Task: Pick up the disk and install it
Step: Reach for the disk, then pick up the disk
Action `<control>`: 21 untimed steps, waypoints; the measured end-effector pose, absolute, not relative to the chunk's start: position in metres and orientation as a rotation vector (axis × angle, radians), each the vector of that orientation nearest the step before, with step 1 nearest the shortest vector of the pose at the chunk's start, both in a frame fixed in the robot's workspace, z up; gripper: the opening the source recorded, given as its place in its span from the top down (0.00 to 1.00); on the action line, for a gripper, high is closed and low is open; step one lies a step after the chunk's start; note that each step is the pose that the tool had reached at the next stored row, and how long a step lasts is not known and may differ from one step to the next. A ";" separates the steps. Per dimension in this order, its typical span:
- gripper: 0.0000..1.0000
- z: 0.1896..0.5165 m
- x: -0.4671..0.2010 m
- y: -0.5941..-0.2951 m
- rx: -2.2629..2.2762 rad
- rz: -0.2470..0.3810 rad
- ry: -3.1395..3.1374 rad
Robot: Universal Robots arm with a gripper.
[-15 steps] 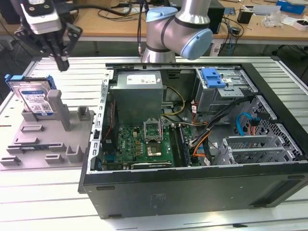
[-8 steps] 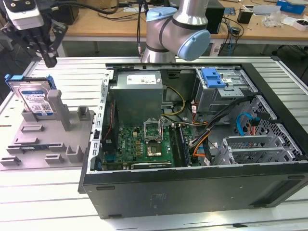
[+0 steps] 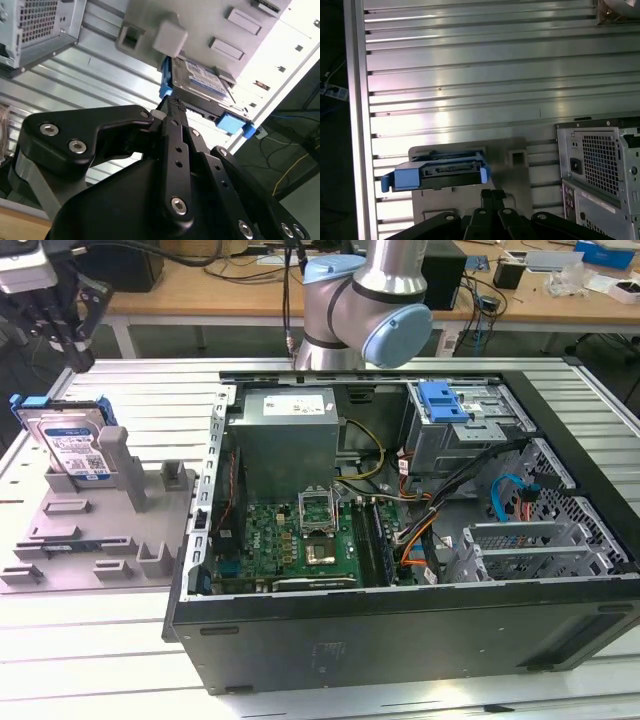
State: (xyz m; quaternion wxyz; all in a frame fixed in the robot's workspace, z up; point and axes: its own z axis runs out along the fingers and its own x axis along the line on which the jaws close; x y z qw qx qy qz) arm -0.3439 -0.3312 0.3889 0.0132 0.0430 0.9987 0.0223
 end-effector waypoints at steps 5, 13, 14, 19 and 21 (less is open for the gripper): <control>0.89 0.386 -0.367 -0.325 0.136 0.069 3.111; 0.89 0.385 -0.385 -0.321 0.138 0.069 3.111; 0.89 0.385 -0.385 -0.321 0.138 0.069 3.111; 0.89 0.385 -0.388 -0.321 0.138 0.069 3.111; 0.89 0.385 -0.388 -0.321 0.138 0.069 3.111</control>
